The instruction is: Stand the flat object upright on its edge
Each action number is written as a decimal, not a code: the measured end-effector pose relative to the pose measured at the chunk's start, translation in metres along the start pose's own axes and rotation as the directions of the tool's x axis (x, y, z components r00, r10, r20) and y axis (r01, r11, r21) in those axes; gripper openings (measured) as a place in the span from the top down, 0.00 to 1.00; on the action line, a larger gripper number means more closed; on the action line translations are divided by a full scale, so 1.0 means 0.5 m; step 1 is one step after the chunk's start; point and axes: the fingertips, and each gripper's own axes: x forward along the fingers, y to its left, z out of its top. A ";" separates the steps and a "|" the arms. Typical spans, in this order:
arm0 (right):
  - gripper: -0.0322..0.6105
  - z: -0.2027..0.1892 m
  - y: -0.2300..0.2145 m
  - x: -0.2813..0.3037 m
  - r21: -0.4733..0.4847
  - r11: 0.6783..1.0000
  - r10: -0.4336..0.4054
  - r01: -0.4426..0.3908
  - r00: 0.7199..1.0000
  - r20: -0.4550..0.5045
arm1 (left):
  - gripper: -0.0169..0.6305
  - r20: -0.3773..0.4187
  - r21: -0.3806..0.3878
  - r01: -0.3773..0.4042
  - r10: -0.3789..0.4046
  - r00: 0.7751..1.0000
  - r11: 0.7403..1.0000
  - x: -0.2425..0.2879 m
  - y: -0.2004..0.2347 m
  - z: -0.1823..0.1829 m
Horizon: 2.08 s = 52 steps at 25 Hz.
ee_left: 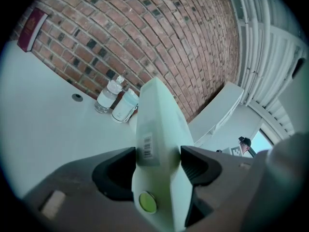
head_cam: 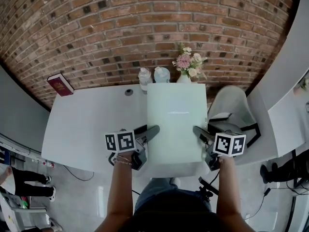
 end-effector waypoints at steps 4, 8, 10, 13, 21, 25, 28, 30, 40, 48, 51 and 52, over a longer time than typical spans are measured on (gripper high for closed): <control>0.51 0.030 0.015 -0.008 -0.062 0.998 0.012 -0.008 0.998 0.056 | 0.51 0.026 0.050 0.011 -0.013 1.000 0.999 -0.005 -0.017 0.023; 0.51 0.063 0.032 -0.020 -0.115 0.993 0.021 -0.008 0.993 0.116 | 0.51 0.082 0.111 0.023 -0.032 0.996 0.994 -0.015 -0.042 0.052; 0.51 0.078 0.045 -0.028 -0.153 0.988 0.030 -0.007 0.988 0.151 | 0.51 0.112 0.153 0.032 -0.050 0.992 0.988 -0.023 -0.057 0.066; 0.51 0.099 0.063 -0.040 -0.218 0.976 0.048 -0.002 0.978 0.204 | 0.51 0.146 0.205 0.037 -0.068 0.987 0.978 -0.032 -0.073 0.080; 0.51 0.126 0.090 -0.051 -0.295 0.956 0.068 0.015 0.961 0.269 | 0.50 0.211 0.299 0.017 -0.083 0.974 0.954 -0.051 -0.096 0.106; 0.50 0.142 0.106 -0.061 -0.335 0.942 0.083 0.031 0.944 0.320 | 0.50 0.251 0.369 0.007 -0.107 0.962 0.929 -0.062 -0.115 0.123; 0.50 0.149 0.116 -0.065 -0.368 0.929 0.089 0.050 0.932 0.350 | 0.50 0.274 0.423 -0.001 -0.126 0.954 0.906 -0.069 -0.124 0.132; 0.50 0.154 0.124 -0.070 -0.394 0.917 0.094 0.067 0.922 0.376 | 0.50 0.289 0.456 -0.007 -0.140 0.947 0.890 -0.073 -0.131 0.137; 0.48 0.175 0.150 -0.092 -0.499 0.854 0.108 0.151 0.885 0.453 | 0.49 0.326 0.610 -0.067 -0.174 0.929 0.789 -0.088 -0.170 0.153; 0.48 0.188 0.161 -0.102 -0.541 0.809 0.095 0.229 0.858 0.505 | 0.49 0.321 0.692 -0.100 -0.181 0.930 0.715 -0.086 -0.184 0.166; 0.48 0.192 0.155 -0.095 -0.545 0.802 0.082 0.246 0.858 0.507 | 0.49 0.315 0.700 -0.108 -0.170 0.934 0.706 -0.077 -0.179 0.171; 0.48 0.193 0.152 -0.091 -0.546 0.800 0.076 0.250 0.860 0.505 | 0.49 0.312 0.704 -0.112 -0.164 0.936 0.701 -0.074 -0.175 0.172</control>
